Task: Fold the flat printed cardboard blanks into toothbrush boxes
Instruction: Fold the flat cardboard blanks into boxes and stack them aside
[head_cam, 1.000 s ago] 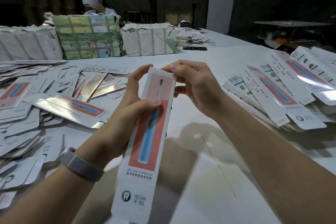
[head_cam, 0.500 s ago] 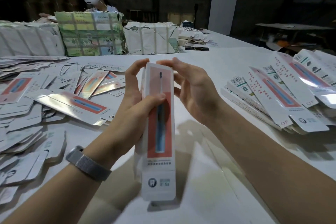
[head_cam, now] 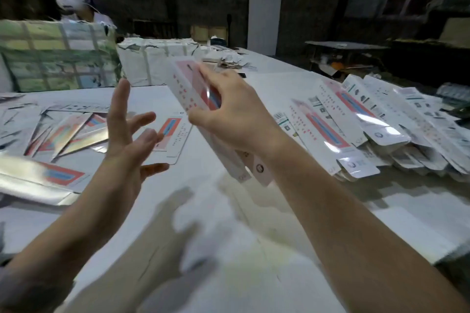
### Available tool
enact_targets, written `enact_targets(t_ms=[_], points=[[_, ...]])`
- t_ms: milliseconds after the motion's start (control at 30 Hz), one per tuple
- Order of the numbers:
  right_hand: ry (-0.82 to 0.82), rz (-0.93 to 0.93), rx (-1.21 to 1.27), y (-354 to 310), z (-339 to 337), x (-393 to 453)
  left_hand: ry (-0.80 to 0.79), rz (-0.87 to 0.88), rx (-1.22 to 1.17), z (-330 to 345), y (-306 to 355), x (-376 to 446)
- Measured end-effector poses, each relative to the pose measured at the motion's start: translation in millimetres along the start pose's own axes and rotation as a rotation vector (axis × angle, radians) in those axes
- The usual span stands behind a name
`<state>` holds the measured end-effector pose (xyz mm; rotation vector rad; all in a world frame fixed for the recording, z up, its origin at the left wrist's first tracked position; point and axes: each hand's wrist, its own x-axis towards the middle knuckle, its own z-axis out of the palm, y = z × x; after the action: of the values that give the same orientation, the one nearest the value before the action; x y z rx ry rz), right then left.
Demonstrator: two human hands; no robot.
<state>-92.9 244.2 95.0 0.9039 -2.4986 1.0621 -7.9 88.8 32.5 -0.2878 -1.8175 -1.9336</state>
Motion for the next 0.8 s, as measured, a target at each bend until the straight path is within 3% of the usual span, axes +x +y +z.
enact_targets(t_ms=[100,233,400,600,700,800], points=[[0.122,0.225,-0.325,34,-50,10,0.038,0.002,0.054,-15,-10,8],[-0.048,0.548,-0.428,81,-82,7,0.035,-0.052,0.116,-30,-20,15],[0.203,0.576,-0.601,110,-94,12,0.040,-0.119,0.244,-45,-32,22],[0.243,0.648,-0.658,118,-91,15,0.005,-0.047,0.730,-89,-57,18],[0.438,0.461,-0.468,105,-87,18,0.028,0.024,1.074,-119,-64,17],[0.471,0.254,0.068,75,-68,21,0.085,0.019,1.224,-130,-53,19]])
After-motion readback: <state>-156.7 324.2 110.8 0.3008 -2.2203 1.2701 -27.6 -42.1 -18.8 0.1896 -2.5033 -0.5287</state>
